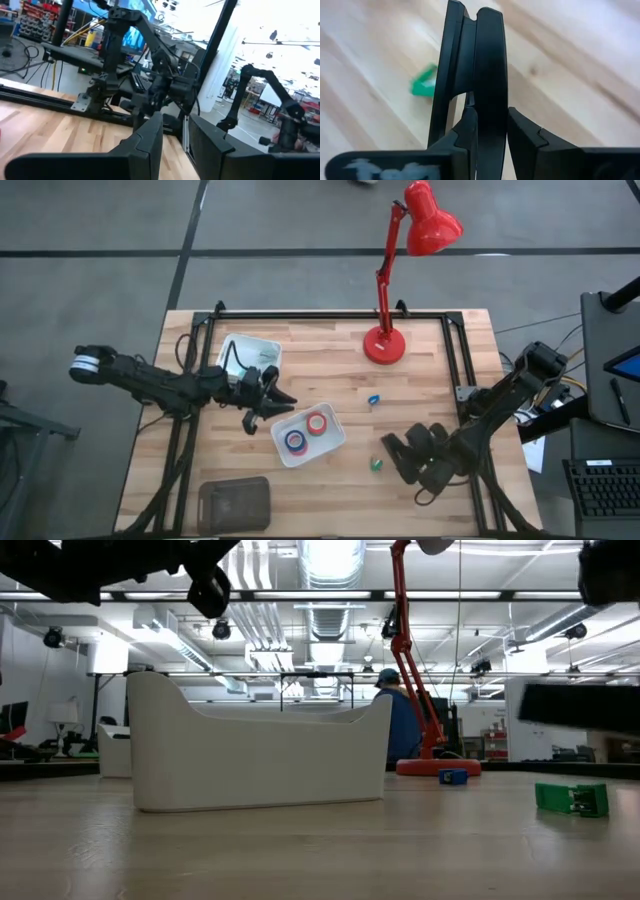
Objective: Pick and place Stapler, Stapler remover, tape
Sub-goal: Put the black stapler into the black bin
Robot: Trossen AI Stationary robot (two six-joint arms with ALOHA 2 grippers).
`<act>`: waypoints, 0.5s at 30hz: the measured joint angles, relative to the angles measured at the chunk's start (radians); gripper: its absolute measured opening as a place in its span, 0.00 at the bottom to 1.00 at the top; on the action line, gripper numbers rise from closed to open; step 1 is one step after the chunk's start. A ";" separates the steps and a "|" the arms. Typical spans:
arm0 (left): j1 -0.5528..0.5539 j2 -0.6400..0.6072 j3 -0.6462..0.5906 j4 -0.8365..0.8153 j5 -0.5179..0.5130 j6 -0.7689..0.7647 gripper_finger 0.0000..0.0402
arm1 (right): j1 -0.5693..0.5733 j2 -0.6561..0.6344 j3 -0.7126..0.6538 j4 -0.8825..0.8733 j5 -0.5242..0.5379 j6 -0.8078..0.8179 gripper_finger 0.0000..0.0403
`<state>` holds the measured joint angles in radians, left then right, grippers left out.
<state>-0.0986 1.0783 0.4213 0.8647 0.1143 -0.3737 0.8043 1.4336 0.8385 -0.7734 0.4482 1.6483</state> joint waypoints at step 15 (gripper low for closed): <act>-0.018 0.341 0.203 -0.017 0.045 -0.049 0.24 | -0.004 -0.031 0.198 0.006 0.568 -0.406 0.18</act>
<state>-0.1169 1.4191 0.6247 0.8481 0.1593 -0.4225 0.8005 1.4027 1.0365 -0.7672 1.0162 1.2426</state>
